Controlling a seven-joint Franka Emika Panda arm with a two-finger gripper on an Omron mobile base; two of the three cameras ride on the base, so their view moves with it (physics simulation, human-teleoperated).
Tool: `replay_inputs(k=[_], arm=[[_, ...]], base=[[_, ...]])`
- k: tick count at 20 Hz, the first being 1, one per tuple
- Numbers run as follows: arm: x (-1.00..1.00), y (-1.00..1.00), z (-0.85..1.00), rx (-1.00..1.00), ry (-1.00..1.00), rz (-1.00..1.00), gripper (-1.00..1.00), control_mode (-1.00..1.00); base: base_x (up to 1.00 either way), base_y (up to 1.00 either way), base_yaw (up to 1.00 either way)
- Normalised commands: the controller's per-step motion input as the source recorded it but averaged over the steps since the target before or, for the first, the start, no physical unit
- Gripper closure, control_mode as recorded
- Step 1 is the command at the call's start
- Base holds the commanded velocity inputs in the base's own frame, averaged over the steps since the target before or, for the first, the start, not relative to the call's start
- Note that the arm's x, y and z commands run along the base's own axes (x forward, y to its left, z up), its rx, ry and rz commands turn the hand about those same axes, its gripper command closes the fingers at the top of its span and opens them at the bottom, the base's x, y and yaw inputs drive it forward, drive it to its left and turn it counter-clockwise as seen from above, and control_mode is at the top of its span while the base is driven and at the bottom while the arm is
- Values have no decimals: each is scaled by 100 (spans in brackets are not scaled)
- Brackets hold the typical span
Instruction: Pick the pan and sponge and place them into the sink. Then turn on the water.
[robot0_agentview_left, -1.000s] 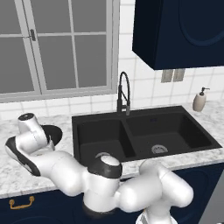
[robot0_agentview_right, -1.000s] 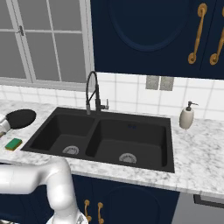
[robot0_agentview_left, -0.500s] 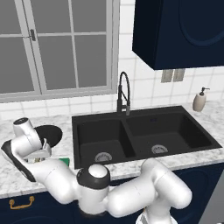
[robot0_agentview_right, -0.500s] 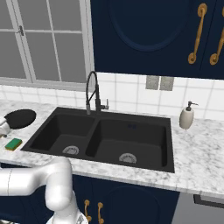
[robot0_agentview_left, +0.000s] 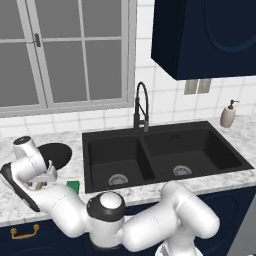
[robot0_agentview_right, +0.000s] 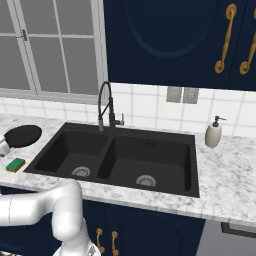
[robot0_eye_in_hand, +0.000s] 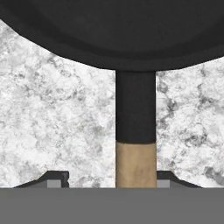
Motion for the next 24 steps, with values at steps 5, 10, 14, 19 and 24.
replay_inputs(k=[5,10,14,19,24], arm=[[-23,-28,-54,0,-14,-6,100,-100],[-30,-32,-8,0,-13,-6,100,-100],[-16,-38,28,0,-14,-8,100,-100],[0,-8,80,0,-30,-1,100,-100],[0,-15,99,0,-18,-1,100,-100]], base=[[0,0,0],[0,0,0],[0,0,0],[0,0,0],[0,0,0]])
